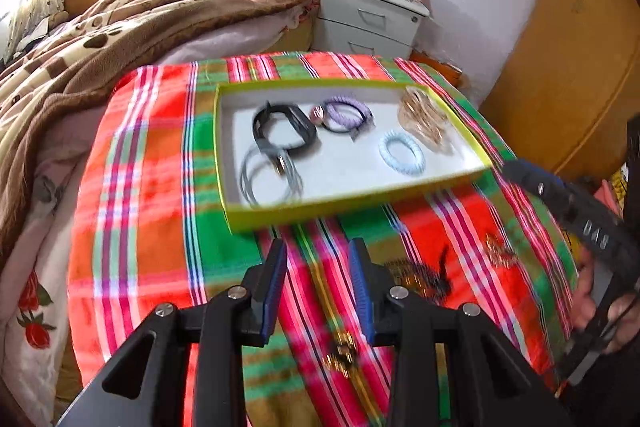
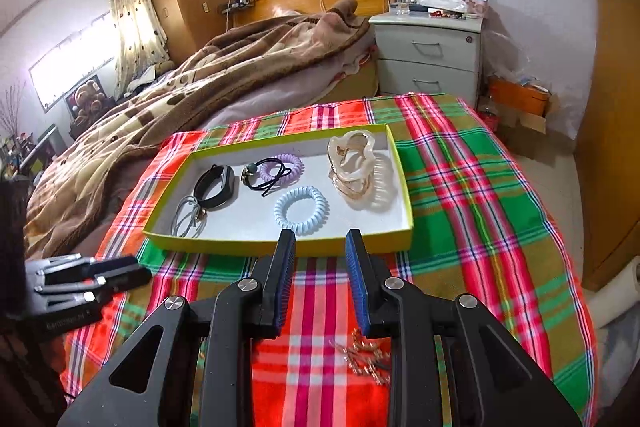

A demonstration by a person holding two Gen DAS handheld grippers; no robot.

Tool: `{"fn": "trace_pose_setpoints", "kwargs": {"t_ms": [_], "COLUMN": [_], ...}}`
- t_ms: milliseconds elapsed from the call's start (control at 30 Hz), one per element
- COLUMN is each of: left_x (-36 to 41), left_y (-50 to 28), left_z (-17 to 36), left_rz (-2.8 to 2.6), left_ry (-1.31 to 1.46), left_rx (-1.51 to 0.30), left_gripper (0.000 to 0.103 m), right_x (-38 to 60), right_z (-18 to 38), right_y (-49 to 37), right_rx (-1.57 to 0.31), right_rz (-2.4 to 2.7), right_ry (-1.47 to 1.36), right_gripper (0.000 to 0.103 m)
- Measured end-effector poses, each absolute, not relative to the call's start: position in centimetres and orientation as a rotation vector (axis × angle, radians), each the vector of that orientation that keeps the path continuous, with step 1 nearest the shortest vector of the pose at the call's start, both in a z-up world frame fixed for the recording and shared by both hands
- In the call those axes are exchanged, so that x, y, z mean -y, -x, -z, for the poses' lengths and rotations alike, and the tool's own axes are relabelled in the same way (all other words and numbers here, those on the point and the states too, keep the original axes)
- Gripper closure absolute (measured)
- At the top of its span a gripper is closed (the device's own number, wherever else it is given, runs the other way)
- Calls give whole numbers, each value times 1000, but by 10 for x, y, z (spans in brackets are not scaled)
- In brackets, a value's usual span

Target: Organize jewelry

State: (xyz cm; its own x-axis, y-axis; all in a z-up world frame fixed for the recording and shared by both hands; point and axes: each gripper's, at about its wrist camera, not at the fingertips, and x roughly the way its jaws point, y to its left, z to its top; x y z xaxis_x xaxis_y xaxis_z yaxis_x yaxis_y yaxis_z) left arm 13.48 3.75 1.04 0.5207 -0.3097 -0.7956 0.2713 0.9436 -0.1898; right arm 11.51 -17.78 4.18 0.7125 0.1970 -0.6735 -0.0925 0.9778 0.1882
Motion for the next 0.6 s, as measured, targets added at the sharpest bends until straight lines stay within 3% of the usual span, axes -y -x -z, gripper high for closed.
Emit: {"fn": "trace_pose_setpoints", "kwargs": {"t_ms": [600], "left_x": [-28], "left_y": [-81], "left_z": [24], "left_rz": [347], "left_ry": [-38], "left_rx": [-1011], "left_gripper": [67], "right_x": [234], "right_z": [-35], "right_y": [-77], "right_rx": [-754], "right_rz": [-36], "right_ry": [-199], "right_gripper": [76]}}
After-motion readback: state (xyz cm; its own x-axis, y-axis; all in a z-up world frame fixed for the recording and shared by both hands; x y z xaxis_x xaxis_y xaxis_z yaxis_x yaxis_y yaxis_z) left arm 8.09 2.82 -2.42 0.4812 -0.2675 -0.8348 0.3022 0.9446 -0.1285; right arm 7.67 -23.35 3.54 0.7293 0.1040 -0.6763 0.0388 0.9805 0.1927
